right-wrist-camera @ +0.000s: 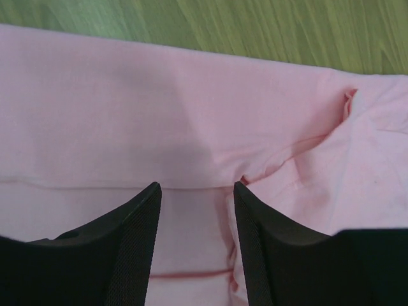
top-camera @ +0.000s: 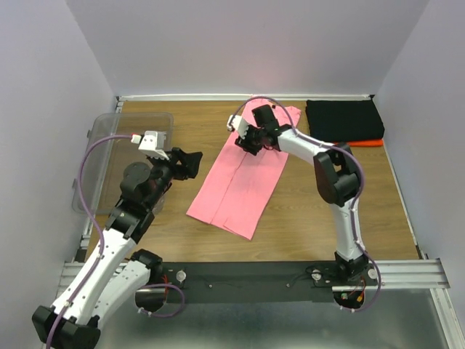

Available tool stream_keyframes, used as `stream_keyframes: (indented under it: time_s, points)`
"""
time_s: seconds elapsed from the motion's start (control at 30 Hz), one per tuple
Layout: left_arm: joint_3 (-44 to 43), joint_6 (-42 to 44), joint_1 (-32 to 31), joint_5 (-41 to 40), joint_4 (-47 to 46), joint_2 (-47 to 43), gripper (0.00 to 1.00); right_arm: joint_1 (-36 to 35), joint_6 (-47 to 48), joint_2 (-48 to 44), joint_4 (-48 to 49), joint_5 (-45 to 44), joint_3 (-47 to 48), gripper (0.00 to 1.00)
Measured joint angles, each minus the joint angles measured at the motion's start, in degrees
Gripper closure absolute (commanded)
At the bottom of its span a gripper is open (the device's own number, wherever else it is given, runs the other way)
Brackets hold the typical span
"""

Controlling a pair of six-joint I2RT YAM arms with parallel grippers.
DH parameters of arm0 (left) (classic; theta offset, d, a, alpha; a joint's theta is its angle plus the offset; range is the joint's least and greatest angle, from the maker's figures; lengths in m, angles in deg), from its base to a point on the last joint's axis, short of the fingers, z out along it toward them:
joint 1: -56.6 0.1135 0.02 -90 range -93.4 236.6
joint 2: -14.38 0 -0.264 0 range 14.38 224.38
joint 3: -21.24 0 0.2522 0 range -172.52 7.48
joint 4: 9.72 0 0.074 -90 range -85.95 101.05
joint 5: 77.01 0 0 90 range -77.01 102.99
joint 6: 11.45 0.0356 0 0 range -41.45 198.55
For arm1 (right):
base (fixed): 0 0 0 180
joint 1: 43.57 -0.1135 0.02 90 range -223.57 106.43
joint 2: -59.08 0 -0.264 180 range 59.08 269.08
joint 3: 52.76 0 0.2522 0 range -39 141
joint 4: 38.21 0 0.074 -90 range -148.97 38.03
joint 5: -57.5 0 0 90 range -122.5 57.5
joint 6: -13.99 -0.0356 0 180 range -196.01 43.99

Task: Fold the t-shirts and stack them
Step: Fold the tshirt

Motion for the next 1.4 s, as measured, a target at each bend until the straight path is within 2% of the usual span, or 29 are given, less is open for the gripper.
stream_keyframes:
  time_s: [0.2, 0.43, 0.53, 0.6, 0.63, 0.7, 0.73, 1.17, 1.33, 1.4]
  points:
    - [1.31, -0.02, 0.15, -1.11, 4.72, -5.68, 0.23, -1.60, 2.23, 4.57, -0.33, -9.16, 3.04, 0.44]
    - [2.71, -0.07, 0.15, -1.11, 6.99, -6.47, 0.23, -1.38, 3.08, 4.94, -0.26, -14.78, 4.72, 0.46]
    - [3.10, -0.09, 0.15, -1.11, 7.17, -6.51, 0.23, -1.38, 3.41, 5.01, -0.28, -15.61, 4.72, 0.60]
    - [3.13, -0.09, 0.15, -1.11, 7.17, -6.51, 0.23, -1.38, 3.39, 5.01, -0.28, -15.82, 4.72, 0.65]
    - [3.13, -0.09, 0.15, -1.11, 7.17, -6.51, 0.23, -1.38, 3.52, 5.01, -0.26, -15.87, 4.72, 0.75]
    - [3.15, -0.09, 0.15, -1.11, 7.17, -6.49, 0.23, -1.38, 3.61, 5.01, -0.28, -15.87, 4.72, 0.83]
    - [3.17, -0.09, 0.15, -1.11, 7.17, -6.47, 0.23, -1.38, 3.43, 5.01, -0.28, -15.87, 4.68, 0.90]
    - [3.21, -0.07, 0.17, -1.09, 7.15, -5.88, 0.23, -1.66, 3.23, 0.83, -0.35, -11.17, -1.46, 0.95]
    - [3.39, -0.07, 0.17, -0.90, 7.15, -5.68, 0.23, -1.66, 3.19, -0.59, -0.28, -9.84, -1.84, 0.95]
    - [3.52, -0.07, 0.17, -0.72, 7.15, -5.66, 0.23, -1.66, 3.04, -0.68, -0.28, -9.49, -1.84, 0.91]
